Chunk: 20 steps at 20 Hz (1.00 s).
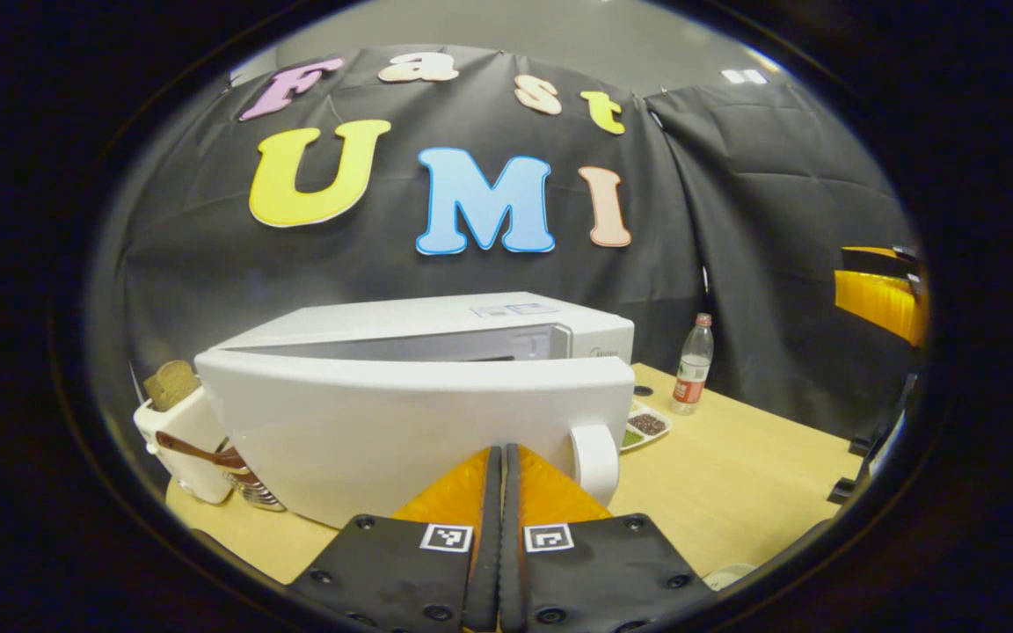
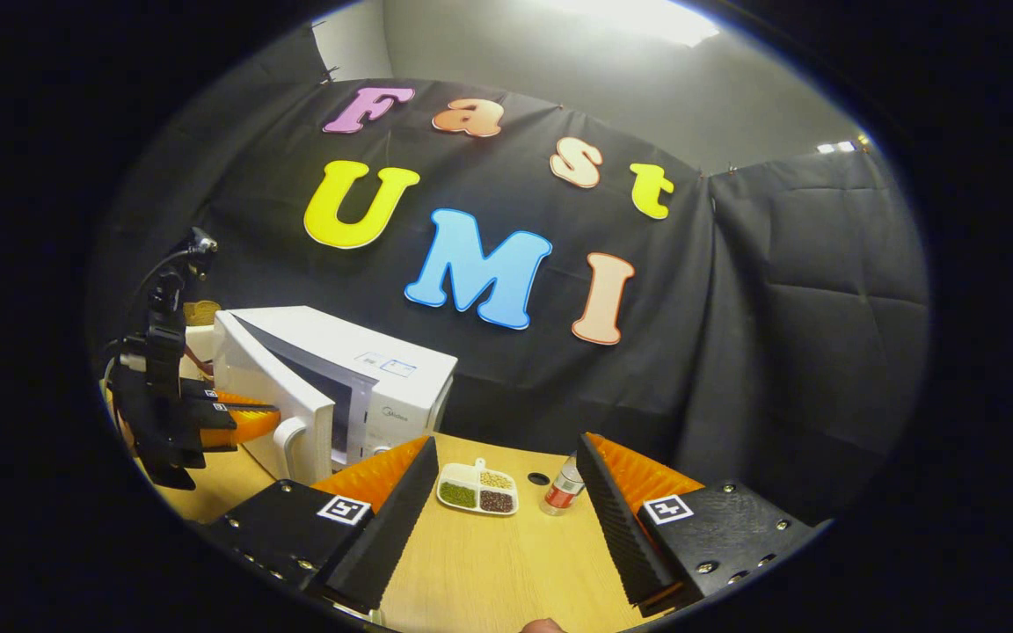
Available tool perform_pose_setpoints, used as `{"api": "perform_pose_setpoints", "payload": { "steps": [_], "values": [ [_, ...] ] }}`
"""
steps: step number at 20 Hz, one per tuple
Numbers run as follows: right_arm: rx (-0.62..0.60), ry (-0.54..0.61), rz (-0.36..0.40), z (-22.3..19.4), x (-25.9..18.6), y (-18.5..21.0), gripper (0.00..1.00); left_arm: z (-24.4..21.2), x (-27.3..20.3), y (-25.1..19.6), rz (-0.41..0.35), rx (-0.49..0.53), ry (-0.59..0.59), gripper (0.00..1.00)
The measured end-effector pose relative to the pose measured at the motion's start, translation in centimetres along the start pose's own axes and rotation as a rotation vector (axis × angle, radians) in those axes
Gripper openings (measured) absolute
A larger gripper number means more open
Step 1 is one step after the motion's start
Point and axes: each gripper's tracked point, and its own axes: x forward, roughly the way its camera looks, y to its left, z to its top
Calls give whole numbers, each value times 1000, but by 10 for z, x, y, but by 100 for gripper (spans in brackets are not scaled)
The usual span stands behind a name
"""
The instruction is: Open the microwave oven with the left hand, put the food in, and close the microwave oven.
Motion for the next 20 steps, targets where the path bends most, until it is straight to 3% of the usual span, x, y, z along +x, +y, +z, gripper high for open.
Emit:
{"api": "perform_pose_setpoints", "payload": {
  "steps": [1,2,4,5,10,11,20],
  "values": [
    [0,6,-12,-2,-1,-4,97,1,6,-1,-1,-1,-2,7],
    [1,12,-21,-4,-2,-8,97,2,11,-2,-1,-1,-3,0],
    [2,18,-33,-7,-4,-12,97,5,22,1,3,-9,-5,0],
    [0,19,-40,-7,-4,-15,97,5,26,3,7,-14,-4,7],
    [-11,27,-52,-11,-7,-23,97,12,46,12,34,-9,-9,2],
    [-10,29,-54,-12,-8,-24,97,13,51,14,39,-10,-9,7],
    [5,28,-42,-17,-12,-32,97,17,66,9,56,-27,-18,7]
  ]
}}
